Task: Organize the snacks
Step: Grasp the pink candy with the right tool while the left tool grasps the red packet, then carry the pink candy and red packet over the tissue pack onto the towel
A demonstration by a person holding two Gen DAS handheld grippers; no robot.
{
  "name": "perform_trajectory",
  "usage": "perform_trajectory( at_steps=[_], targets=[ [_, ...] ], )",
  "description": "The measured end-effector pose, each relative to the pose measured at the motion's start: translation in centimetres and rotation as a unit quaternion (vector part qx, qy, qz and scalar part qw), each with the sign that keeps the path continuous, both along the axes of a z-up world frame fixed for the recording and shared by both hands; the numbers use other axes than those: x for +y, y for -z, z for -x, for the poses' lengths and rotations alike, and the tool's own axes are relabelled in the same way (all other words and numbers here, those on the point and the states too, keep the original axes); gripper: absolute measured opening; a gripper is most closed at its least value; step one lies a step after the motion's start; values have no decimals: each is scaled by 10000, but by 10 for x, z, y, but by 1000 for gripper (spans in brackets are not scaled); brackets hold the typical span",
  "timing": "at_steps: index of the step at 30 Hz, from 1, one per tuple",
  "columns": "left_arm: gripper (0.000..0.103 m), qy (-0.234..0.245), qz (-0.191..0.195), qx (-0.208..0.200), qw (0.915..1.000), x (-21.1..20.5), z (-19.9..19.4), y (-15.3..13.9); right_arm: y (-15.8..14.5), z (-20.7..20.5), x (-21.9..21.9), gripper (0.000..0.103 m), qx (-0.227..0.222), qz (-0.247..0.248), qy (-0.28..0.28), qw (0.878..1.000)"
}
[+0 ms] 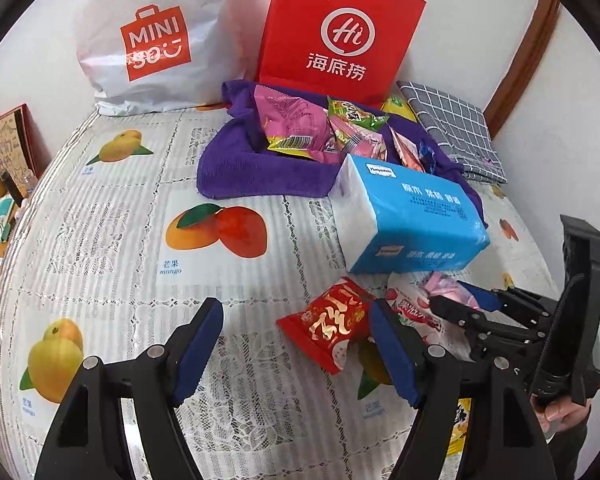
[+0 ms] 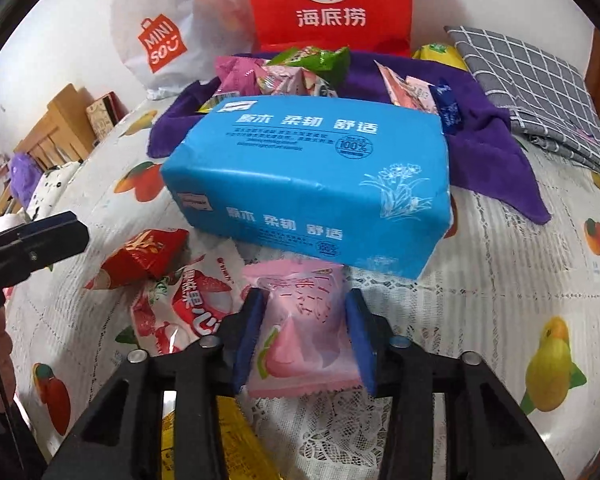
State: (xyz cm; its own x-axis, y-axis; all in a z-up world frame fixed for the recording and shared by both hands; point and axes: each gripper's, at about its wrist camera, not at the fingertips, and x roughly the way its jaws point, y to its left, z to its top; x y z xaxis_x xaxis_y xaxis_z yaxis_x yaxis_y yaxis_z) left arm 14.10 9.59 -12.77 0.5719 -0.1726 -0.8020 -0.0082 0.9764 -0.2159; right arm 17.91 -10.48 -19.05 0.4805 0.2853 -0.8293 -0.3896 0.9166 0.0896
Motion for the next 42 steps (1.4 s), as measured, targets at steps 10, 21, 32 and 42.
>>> perform_trajectory(
  at_steps=[10, 21, 32, 42],
  targets=[
    [74, 509, -141, 94, 9986, -28, -11, 13, -22, 23, -41, 36, -393, -256, 178, 9987],
    [49, 434, -282, 291, 9982, -44, -17, 30, -7, 23, -84, 36, -309, -385, 493, 9976],
    [46, -220, -350, 193, 9990, -44, 8, 2, -27, 27, -91, 35, -404, -693, 73, 9967],
    [46, -474, -197, 100, 9986, -53, 19, -17, -45, 28, -91, 35, -430, -696, -53, 9966]
  ],
)
